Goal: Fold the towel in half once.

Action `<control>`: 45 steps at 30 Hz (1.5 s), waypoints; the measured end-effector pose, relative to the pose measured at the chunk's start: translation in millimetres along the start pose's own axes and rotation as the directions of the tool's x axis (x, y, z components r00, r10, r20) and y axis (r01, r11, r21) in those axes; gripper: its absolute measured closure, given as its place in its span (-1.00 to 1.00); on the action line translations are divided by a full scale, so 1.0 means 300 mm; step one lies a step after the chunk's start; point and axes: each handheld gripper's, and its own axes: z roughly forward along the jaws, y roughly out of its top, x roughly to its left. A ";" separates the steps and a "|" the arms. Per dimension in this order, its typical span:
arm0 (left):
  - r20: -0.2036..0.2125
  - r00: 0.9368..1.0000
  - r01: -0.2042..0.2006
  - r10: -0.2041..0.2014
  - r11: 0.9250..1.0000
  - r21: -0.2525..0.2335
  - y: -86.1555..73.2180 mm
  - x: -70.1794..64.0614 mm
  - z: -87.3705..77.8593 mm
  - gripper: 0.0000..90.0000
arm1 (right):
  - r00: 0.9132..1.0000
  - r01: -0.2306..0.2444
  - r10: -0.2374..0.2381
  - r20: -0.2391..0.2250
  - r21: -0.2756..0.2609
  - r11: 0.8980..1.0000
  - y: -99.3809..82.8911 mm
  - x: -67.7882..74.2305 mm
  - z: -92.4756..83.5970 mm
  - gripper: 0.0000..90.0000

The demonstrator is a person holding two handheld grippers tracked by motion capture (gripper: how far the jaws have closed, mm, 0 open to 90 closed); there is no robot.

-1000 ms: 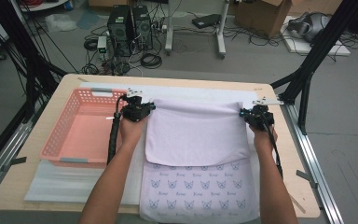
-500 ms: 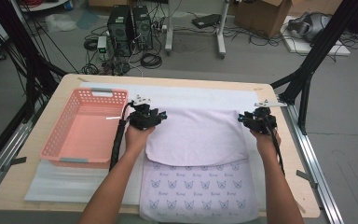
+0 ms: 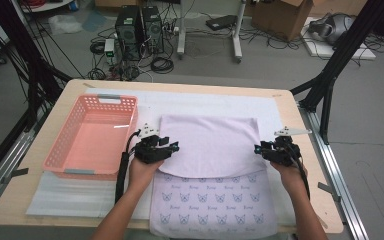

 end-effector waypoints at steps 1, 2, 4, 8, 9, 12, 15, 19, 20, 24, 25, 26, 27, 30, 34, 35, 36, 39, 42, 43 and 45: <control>-0.002 1.000 -0.002 0.002 1.000 0.004 -0.006 -0.006 -0.011 0.17 | 1.000 -0.009 0.009 -0.006 -0.004 1.000 -0.016 0.007 -0.011 0.37; -0.006 1.000 -0.002 0.002 1.000 0.006 -0.013 -0.010 -0.022 0.14 | 1.000 -0.011 0.011 -0.008 -0.004 1.000 -0.031 0.012 -0.019 0.35; -0.008 1.000 -0.005 0.005 1.000 0.007 -0.029 -0.013 -0.043 0.12 | 1.000 -0.023 0.023 -0.017 -0.003 1.000 -0.059 0.022 -0.033 0.33; -0.025 1.000 0.009 -0.008 1.000 0.025 -0.071 -0.009 -0.079 0.09 | 0.999 -0.033 0.033 -0.028 0.008 0.999 -0.098 0.033 -0.044 0.32; -0.029 0.999 0.024 -0.023 0.999 0.028 -0.083 -0.006 -0.088 0.09 | 0.999 -0.035 0.035 -0.037 0.011 0.999 -0.105 0.036 -0.045 0.36; -0.022 0.999 0.039 -0.038 0.998 0.043 -0.117 0.000 -0.114 0.15 | 0.998 -0.009 0.011 -0.063 0.031 0.999 -0.126 0.048 -0.049 0.78; -0.022 0.999 0.042 -0.041 0.998 0.044 -0.144 0.002 -0.140 0.17 | 0.997 0.043 -0.041 -0.064 0.026 0.999 -0.158 0.068 -0.071 0.84; -0.002 0.999 0.034 -0.034 0.999 0.040 -0.170 0.001 -0.172 0.17 | 0.995 0.081 -0.079 -0.060 0.036 0.996 -0.222 0.081 -0.127 0.64; 0.000 0.999 0.036 -0.036 0.999 0.037 -0.175 0.000 -0.178 0.16 | 0.995 0.079 -0.076 -0.069 0.039 0.996 -0.238 0.080 -0.141 0.62; 0.006 0.998 0.058 -0.058 0.998 0.008 -0.174 0.011 -0.193 0.15 | 0.998 0.009 -0.011 -0.055 -0.035 0.999 -0.262 0.072 -0.208 0.42; 0.007 0.998 0.061 -0.061 0.998 0.005 -0.174 0.012 -0.191 0.15 | 0.999 -0.013 0.009 -0.051 -0.064 0.998 -0.254 0.070 -0.221 0.40; 0.007 0.998 0.064 -0.064 0.998 0.010 -0.173 0.013 -0.186 0.16 | 0.999 -0.028 0.025 -0.045 -0.087 0.996 -0.243 0.072 -0.226 0.39; 0.008 0.998 0.065 -0.065 0.998 0.012 -0.172 0.010 -0.180 0.16 | 0.999 -0.039 0.036 -0.029 -0.099 0.994 -0.233 0.077 -0.227 0.39; 0.021 0.996 0.080 -0.081 0.996 0.039 -0.171 0.006 -0.161 0.19 | 0.997 -0.071 0.071 -0.003 -0.108 0.992 -0.215 0.097 -0.189 0.39; 0.003 0.996 0.084 -0.084 0.994 0.072 -0.169 0.005 -0.152 0.29 | 0.999 -0.028 0.029 0.032 -0.037 0.999 -0.208 0.126 -0.122 0.37; -0.001 0.996 0.086 -0.086 0.993 0.086 -0.169 0.005 -0.150 0.32 | 0.999 0.003 -0.003 0.045 -0.005 1.000 -0.211 0.134 -0.105 0.38; -0.006 0.996 0.085 -0.085 0.991 0.107 -0.170 0.004 -0.147 0.38 | 0.998 0.023 -0.024 0.058 0.025 0.999 -0.216 0.143 -0.093 0.39; -0.016 0.998 0.055 -0.053 0.989 0.137 -0.171 -0.012 -0.142 0.57 | 0.995 0.056 -0.059 0.084 0.042 0.998 -0.229 0.155 -0.088 0.42; -0.033 0.999 0.015 -0.011 0.988 0.155 -0.174 -0.032 -0.141 0.64 | 0.995 0.044 -0.048 0.089 0.037 0.998 -0.239 0.155 -0.101 0.44; -0.032 0.999 0.008 -0.003 0.987 0.158 -0.176 -0.035 -0.141 0.70 | 0.995 0.047 -0.050 0.091 0.034 0.998 -0.243 0.156 -0.105 0.46; -0.034 0.999 -0.006 0.012 0.987 0.159 -0.176 -0.042 -0.141 0.86 | 0.993 0.057 -0.060 0.102 0.038 0.998 -0.248 0.159 -0.111 0.57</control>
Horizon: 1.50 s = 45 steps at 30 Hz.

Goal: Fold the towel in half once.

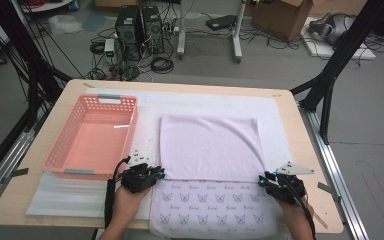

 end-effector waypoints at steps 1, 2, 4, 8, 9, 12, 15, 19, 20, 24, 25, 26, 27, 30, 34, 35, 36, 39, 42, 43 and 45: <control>0.001 1.000 -0.007 0.007 1.000 -0.001 0.000 0.000 0.000 0.91 | 1.000 0.001 -0.001 -0.002 0.002 1.000 -0.001 -0.001 0.000 0.65; 0.002 1.000 -0.006 0.006 1.000 -0.004 0.000 -0.001 -0.002 0.92 | 1.000 -0.002 0.002 -0.004 0.007 1.000 -0.001 -0.002 0.000 0.71; 0.009 1.000 -0.003 0.003 1.000 -0.013 -0.002 0.001 -0.007 0.93 | 1.000 -0.014 0.014 -0.010 0.006 1.000 -0.002 -0.005 0.001 0.83; 0.048 0.998 0.040 -0.038 0.998 -0.039 -0.009 0.015 -0.022 0.94 | 0.999 -0.027 0.027 -0.022 -0.002 1.000 -0.005 -0.009 0.001 0.96; 0.056 0.997 0.054 -0.051 0.997 -0.048 -0.011 0.019 -0.028 0.94 | 0.999 -0.031 0.031 -0.021 -0.005 1.000 -0.005 -0.009 0.001 0.96; 0.093 0.992 0.086 -0.080 0.994 -0.068 -0.018 0.026 -0.050 0.94 | 0.999 -0.043 0.042 -0.030 -0.014 0.999 -0.007 -0.011 -0.008 0.96; 0.106 0.991 0.090 -0.082 0.993 -0.079 -0.026 0.021 -0.069 0.94 | 0.999 -0.038 0.038 -0.033 -0.023 0.999 -0.009 -0.006 -0.024 0.97; 0.125 0.988 0.104 -0.091 0.989 -0.104 -0.037 0.011 -0.094 0.94 | 0.999 -0.025 0.024 -0.032 -0.034 0.999 -0.014 0.006 -0.047 0.96; 0.131 0.987 0.104 -0.089 0.989 -0.107 -0.040 0.008 -0.100 0.94 | 0.999 -0.023 0.022 -0.031 -0.034 0.999 -0.015 0.008 -0.053 0.97; 0.143 0.985 0.115 -0.097 0.986 -0.124 -0.057 -0.006 -0.129 0.94 | 0.999 -0.016 0.015 -0.034 -0.039 0.999 -0.023 0.021 -0.079 0.97; 0.145 0.985 0.116 -0.097 0.985 -0.124 -0.063 -0.012 -0.136 0.94 | 0.999 -0.014 0.012 -0.037 -0.037 0.999 -0.027 0.025 -0.086 0.97; 0.146 0.985 0.116 -0.097 0.985 -0.125 -0.069 -0.017 -0.142 0.94 | 0.999 -0.014 0.012 -0.040 -0.033 0.999 -0.031 0.030 -0.093 0.96; 0.143 0.985 0.114 -0.096 0.985 -0.127 -0.078 -0.023 -0.150 0.94 | 0.999 -0.013 0.012 -0.040 -0.029 0.999 -0.036 0.036 -0.100 0.97; 0.142 0.985 0.119 -0.101 0.984 -0.129 -0.106 -0.041 -0.170 0.94 | 0.999 -0.005 0.003 -0.053 -0.024 1.000 -0.057 0.055 -0.124 0.97; 0.143 0.984 0.123 -0.104 0.984 -0.127 -0.143 -0.074 -0.196 0.94 | 0.998 0.008 -0.009 -0.060 -0.024 1.000 -0.089 0.076 -0.161 0.97; 0.142 0.985 0.117 -0.099 0.985 -0.125 -0.151 -0.081 -0.203 0.94 | 0.998 0.010 -0.012 -0.064 -0.021 1.000 -0.098 0.081 -0.169 0.97; 0.141 0.985 0.118 -0.100 0.985 -0.128 -0.158 -0.088 -0.211 0.94 | 0.998 0.010 -0.012 -0.065 -0.025 1.000 -0.107 0.086 -0.177 0.97; 0.142 0.985 0.120 -0.102 0.984 -0.128 -0.180 -0.110 -0.235 0.94 | 0.997 0.006 -0.008 -0.079 -0.032 0.999 -0.131 0.098 -0.206 0.97; 0.142 0.985 0.118 -0.100 0.985 -0.128 -0.203 -0.132 -0.262 0.94 | 0.996 0.018 -0.021 -0.084 -0.033 0.999 -0.153 0.118 -0.236 0.96; 0.144 0.985 0.119 -0.100 0.985 -0.128 -0.211 -0.139 -0.272 0.94 | 0.996 0.016 -0.019 -0.089 -0.034 0.999 -0.160 0.126 -0.247 0.97; 0.150 0.984 0.116 -0.096 0.985 -0.128 -0.229 -0.153 -0.293 0.94 | 0.995 0.020 -0.023 -0.096 -0.036 0.999 -0.175 0.139 -0.267 0.97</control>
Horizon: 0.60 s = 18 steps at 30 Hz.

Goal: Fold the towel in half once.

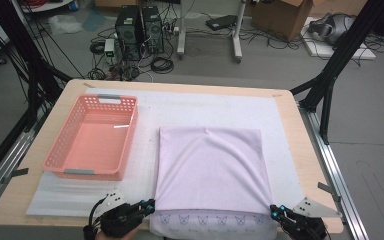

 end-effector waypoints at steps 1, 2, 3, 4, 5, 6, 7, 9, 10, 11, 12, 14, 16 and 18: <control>0.005 1.000 0.001 -0.001 1.000 0.001 -0.010 -0.009 -0.009 0.94 | 1.000 0.002 -0.002 -0.002 0.003 1.000 -0.007 0.007 -0.008 0.97; 0.008 1.000 -0.009 0.009 1.000 0.008 -0.018 -0.015 -0.018 0.94 | 1.000 0.003 -0.003 -0.005 0.009 1.000 -0.015 0.016 -0.015 0.97; 0.012 1.000 -0.013 0.012 1.000 0.013 -0.028 -0.022 -0.024 0.94 | 1.000 0.006 -0.005 -0.008 0.016 1.000 -0.024 0.022 -0.020 0.97; 0.016 1.000 -0.018 0.017 1.000 0.022 -0.037 -0.026 -0.028 0.94 | 1.000 0.005 -0.004 -0.009 0.020 1.000 -0.033 0.027 -0.024 0.97; 0.018 1.000 -0.019 0.019 0.999 0.029 -0.044 -0.029 -0.030 0.94 | 1.000 0.005 -0.005 -0.013 0.024 1.000 -0.040 0.031 -0.028 0.97; 0.019 1.000 -0.018 0.017 0.999 0.033 -0.048 -0.029 -0.031 0.93 | 1.000 0.004 -0.003 -0.013 0.026 1.000 -0.045 0.035 -0.033 0.97; 0.022 1.000 -0.021 0.020 0.999 0.032 -0.049 -0.028 -0.029 0.93 | 1.000 0.001 -0.001 -0.014 0.026 1.000 -0.048 0.038 -0.035 0.97; 0.020 1.000 -0.019 0.018 1.000 0.020 -0.043 -0.023 -0.024 0.73 | 1.000 0.004 -0.003 -0.011 0.029 1.000 -0.046 0.040 -0.037 0.95; 0.020 1.000 -0.016 0.016 1.000 0.010 -0.035 -0.019 -0.020 0.49 | 1.000 0.005 -0.005 -0.009 0.024 1.000 -0.042 0.038 -0.037 0.90; 0.018 1.000 -0.020 0.020 1.000 -0.007 -0.027 -0.015 -0.019 0.32 | 1.000 -0.004 0.004 -0.006 0.011 1.000 -0.038 0.034 -0.036 0.78; 0.018 0.999 -0.027 0.027 0.999 -0.030 -0.015 -0.009 -0.018 0.24 | 1.000 -0.018 0.018 -0.003 -0.005 1.000 -0.032 0.029 -0.037 0.63; 0.008 1.000 -0.015 0.016 0.997 -0.070 0.011 0.007 -0.014 0.12 | 0.999 -0.047 0.048 0.009 -0.043 0.998 -0.018 0.011 -0.038 0.54; 0.004 1.000 -0.018 0.018 0.997 -0.079 0.031 0.020 0.000 0.11 | 0.998 -0.049 0.051 0.027 -0.066 0.997 -0.002 -0.005 -0.031 0.52; 0.002 1.000 -0.028 0.029 0.998 -0.060 0.045 0.029 0.030 0.12 | 0.998 -0.047 0.050 0.047 -0.061 0.997 0.013 -0.018 -0.011 0.52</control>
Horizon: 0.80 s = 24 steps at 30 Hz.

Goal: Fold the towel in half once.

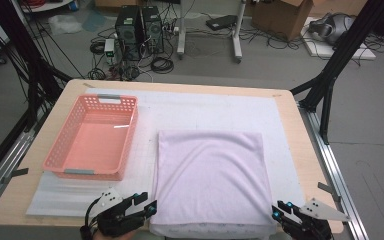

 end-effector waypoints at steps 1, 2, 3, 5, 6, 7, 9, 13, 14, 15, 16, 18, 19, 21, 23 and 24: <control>-0.003 1.000 -0.002 0.002 1.000 0.022 0.007 0.003 0.024 0.12 | 1.000 0.007 -0.007 0.011 0.009 1.000 0.006 -0.005 0.015 0.52; -0.001 1.000 -0.008 0.008 0.999 0.031 0.011 0.005 0.039 0.13 | 1.000 0.010 -0.010 0.022 0.018 1.000 0.013 -0.011 0.035 0.53; -0.004 1.000 -0.012 0.012 0.999 0.041 0.017 0.005 0.057 0.13 | 1.000 0.010 -0.011 0.026 0.024 1.000 0.018 -0.014 0.045 0.52; -0.002 1.000 -0.018 0.018 0.998 0.054 0.030 0.006 0.088 0.14 | 0.999 0.010 -0.011 0.035 0.032 0.999 0.031 -0.024 0.073 0.52; -0.002 1.000 -0.026 0.026 0.998 0.059 0.036 0.005 0.103 0.14 | 0.999 0.004 -0.006 0.037 0.033 0.999 0.038 -0.028 0.087 0.51; -0.005 0.999 -0.034 0.034 0.997 0.067 0.041 0.006 0.119 0.15 | 0.999 0.005 -0.007 0.038 0.036 0.999 0.045 -0.032 0.101 0.51; -0.013 0.999 -0.044 0.046 0.995 0.092 0.049 0.009 0.149 0.16 | 0.999 0.004 -0.005 0.034 0.042 0.999 0.060 -0.035 0.126 0.51; -0.014 0.996 -0.085 0.088 0.984 0.157 0.058 0.010 0.202 0.17 | 1.000 0.018 -0.019 0.018 0.047 0.999 0.094 -0.032 0.175 0.51; -0.018 0.995 -0.096 0.100 0.981 0.170 0.059 0.010 0.212 0.18 | 1.000 0.023 -0.023 0.013 0.053 0.998 0.103 -0.031 0.189 0.51; -0.023 0.995 -0.094 0.099 0.979 0.179 0.060 0.009 0.219 0.19 | 0.999 0.029 -0.030 0.012 0.061 0.998 0.110 -0.031 0.204 0.52; -0.030 0.994 -0.098 0.106 0.976 0.193 0.061 0.009 0.228 0.24 | 0.999 0.030 -0.031 0.015 0.067 0.997 0.115 -0.031 0.216 0.53; -0.043 0.990 -0.120 0.132 0.972 0.203 0.063 0.009 0.234 0.42 | 0.999 0.040 -0.042 0.020 0.097 0.995 0.123 -0.037 0.249 0.63; -0.056 0.987 -0.137 0.152 0.968 0.209 0.063 0.008 0.235 0.59 | 0.999 0.045 -0.048 0.021 0.112 0.993 0.124 -0.039 0.260 0.71; -0.069 0.986 -0.135 0.153 0.968 0.210 0.064 0.016 0.233 0.86 | 0.999 0.049 -0.051 0.014 0.114 0.992 0.126 -0.042 0.268 0.89; -0.064 0.987 -0.129 0.145 0.969 0.209 0.067 0.019 0.230 0.91 | 0.999 0.052 -0.054 0.010 0.118 0.992 0.128 -0.043 0.266 0.94; -0.062 0.988 -0.128 0.143 0.971 0.203 0.069 0.018 0.227 0.92 | 0.998 0.055 -0.057 0.013 0.114 0.992 0.128 -0.043 0.263 0.95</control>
